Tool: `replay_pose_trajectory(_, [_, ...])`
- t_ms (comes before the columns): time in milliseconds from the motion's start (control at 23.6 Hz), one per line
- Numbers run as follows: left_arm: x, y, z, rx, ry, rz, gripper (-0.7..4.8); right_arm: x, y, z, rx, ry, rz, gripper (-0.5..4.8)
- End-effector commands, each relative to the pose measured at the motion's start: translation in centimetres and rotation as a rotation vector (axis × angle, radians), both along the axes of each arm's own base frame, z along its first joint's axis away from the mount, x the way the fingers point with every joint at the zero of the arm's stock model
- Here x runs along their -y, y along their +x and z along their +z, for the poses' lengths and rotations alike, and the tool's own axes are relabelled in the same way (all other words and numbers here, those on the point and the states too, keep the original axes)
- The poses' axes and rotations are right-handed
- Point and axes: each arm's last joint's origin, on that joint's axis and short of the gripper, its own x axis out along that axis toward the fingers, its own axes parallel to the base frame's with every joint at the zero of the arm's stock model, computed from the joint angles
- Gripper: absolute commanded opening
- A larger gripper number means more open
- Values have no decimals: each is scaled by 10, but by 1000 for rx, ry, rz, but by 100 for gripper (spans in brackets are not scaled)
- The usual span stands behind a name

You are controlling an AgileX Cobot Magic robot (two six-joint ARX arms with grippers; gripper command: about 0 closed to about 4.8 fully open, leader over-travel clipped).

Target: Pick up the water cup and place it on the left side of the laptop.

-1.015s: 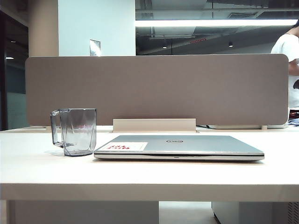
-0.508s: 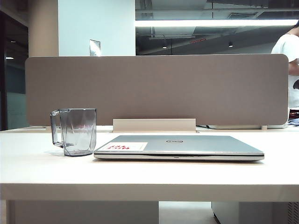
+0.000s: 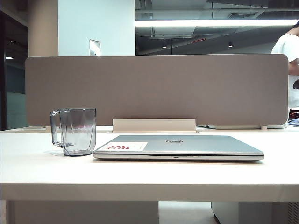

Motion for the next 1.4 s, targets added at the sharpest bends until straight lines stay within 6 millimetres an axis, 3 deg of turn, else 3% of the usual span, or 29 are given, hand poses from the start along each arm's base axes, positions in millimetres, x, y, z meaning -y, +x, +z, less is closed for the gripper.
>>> replay_pose_trajectory(42, [1,0,6,50,0,-34,-6,0,0,1,10,-3,-2,-5])
replay_pose_trajectory(931, [1,0,0,-3,1,-32,-6,3,0,1,10,-3,-37,-5])
replay_pose_trajectory(1396, [1,0,0,-3,1,-32,-5,11,1,0,11,-86,-95,-5])
